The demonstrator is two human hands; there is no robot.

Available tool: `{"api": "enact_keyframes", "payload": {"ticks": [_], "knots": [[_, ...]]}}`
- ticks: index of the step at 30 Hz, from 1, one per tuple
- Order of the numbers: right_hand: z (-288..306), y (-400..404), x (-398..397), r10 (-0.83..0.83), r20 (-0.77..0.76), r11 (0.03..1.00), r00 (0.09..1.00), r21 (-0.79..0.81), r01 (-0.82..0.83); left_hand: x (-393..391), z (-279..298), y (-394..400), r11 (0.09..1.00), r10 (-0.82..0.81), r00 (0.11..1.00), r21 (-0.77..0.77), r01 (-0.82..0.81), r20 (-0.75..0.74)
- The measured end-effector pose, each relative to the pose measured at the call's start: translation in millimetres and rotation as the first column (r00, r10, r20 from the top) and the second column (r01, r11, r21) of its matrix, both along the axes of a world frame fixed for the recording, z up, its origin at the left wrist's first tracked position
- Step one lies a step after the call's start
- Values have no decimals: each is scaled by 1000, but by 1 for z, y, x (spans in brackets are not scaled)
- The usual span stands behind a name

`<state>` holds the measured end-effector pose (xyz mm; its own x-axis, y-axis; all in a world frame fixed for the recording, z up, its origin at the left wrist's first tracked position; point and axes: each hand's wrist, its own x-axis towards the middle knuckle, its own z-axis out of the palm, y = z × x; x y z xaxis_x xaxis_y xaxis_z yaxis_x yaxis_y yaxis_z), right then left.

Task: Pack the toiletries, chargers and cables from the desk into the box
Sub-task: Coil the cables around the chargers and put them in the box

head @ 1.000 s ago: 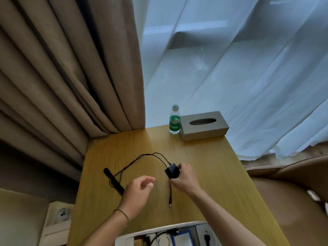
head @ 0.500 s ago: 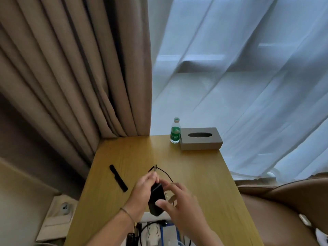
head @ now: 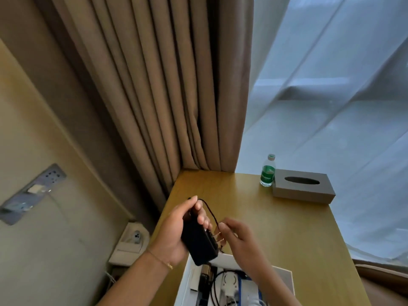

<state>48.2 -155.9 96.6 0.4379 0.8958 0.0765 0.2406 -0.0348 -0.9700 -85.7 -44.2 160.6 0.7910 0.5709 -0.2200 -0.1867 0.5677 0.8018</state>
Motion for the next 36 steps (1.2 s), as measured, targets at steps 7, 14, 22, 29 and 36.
{"api": "enact_keyframes", "payload": {"ticks": [7,14,22,29,36], "knots": [[-6,11,-46,3,-44,986,999,-164,-10,20,13,21,968,244,966,-87,-237,84],[20,11,-62,36,-64,986,997,-162,-46,31,-6,32,815,494,868,376,-441,-53],[41,-2,-40,19,-64,989,998,-144,-28,15,-25,33,667,336,941,718,-200,-50],[42,-4,13,-242,8,970,970,24,242,-5,-17,51,923,-152,980,336,188,-130],[3,-2,36,-562,149,819,814,-36,573,-19,4,53,947,-258,954,-157,281,154]]}}
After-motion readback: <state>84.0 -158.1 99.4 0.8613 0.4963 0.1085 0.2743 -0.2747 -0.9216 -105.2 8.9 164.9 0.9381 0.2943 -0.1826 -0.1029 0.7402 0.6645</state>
